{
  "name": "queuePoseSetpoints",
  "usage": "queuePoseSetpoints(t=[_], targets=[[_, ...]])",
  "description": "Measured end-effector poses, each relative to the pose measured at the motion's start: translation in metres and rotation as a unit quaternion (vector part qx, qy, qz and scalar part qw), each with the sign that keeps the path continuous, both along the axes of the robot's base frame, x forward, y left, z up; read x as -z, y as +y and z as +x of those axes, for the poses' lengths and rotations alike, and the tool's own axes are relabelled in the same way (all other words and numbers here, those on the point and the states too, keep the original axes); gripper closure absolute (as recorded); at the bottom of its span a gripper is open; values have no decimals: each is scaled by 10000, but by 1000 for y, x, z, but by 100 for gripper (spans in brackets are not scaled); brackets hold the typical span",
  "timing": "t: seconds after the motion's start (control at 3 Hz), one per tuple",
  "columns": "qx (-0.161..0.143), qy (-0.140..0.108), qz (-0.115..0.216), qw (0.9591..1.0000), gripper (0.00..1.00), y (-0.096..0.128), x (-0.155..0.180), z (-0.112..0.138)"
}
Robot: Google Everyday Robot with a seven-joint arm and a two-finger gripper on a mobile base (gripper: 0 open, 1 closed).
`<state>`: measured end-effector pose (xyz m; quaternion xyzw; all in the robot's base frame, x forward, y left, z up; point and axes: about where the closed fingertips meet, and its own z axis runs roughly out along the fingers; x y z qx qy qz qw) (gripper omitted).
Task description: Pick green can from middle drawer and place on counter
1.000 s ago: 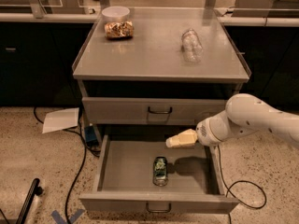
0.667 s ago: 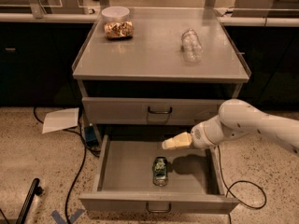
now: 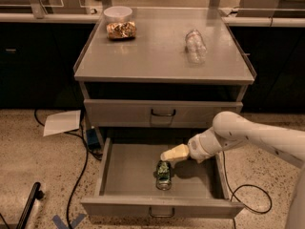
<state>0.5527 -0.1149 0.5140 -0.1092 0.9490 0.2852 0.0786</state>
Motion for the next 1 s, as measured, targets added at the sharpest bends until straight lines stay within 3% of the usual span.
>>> queuePoseSetpoints(t=[0.33,0.67,1.0], targets=[[-110,201,-45,9997,0,7,29,-5],[-109,201,-45,9997,0,7,29,-5],[110,79,24,9999,0,13,35,-14]])
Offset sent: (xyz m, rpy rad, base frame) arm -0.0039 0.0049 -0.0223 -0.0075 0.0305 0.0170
